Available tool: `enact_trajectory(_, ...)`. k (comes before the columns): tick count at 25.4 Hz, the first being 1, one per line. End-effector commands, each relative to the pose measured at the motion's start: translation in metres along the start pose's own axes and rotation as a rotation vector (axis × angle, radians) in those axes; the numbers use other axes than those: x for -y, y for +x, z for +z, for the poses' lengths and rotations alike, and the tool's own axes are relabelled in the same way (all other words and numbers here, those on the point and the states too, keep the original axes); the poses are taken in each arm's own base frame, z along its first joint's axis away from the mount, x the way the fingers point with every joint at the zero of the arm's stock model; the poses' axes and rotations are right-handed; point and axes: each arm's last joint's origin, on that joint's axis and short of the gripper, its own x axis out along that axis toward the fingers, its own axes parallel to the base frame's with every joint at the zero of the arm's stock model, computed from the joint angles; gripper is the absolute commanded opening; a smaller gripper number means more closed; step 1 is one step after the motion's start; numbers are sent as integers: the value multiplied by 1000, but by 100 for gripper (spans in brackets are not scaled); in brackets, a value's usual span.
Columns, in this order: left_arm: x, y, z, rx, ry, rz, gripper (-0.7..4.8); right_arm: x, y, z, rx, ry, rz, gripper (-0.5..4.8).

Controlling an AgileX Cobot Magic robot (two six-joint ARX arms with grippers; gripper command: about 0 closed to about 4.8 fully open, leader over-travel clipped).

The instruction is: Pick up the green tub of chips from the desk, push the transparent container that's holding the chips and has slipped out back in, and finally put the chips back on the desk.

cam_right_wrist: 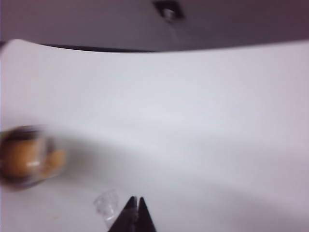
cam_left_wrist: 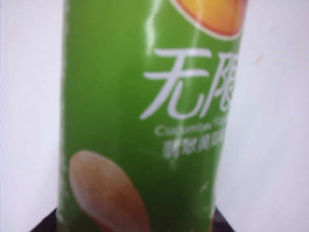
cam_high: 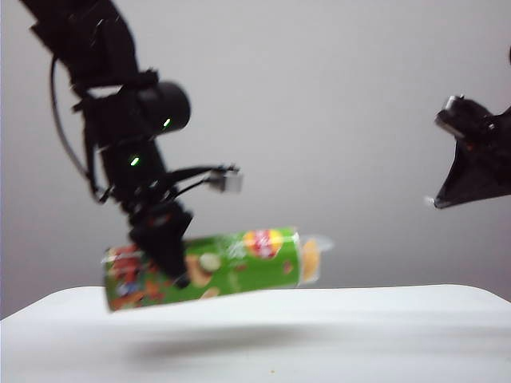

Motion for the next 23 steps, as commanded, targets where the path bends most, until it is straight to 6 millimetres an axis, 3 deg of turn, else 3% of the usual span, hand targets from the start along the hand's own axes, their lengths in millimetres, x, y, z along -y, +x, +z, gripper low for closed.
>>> enact_trajectory(1, 7, -10, 17, -19, 57, 18, 273, -18, 8, -2, -30, -22, -60, -1)
enact_trajectory(7, 19, -10, 27, -62, 108, 30, 273, -25, 13, -6, -56, -70, -132, -2)
enact_trajectory(10, 25, -9, 32, -61, 127, 25, 273, -26, 16, -10, -99, -103, -29, -2)
enact_trajectory(23, 37, -14, 51, -45, 198, 35, 273, -21, 38, -27, -225, -61, 40, -1)
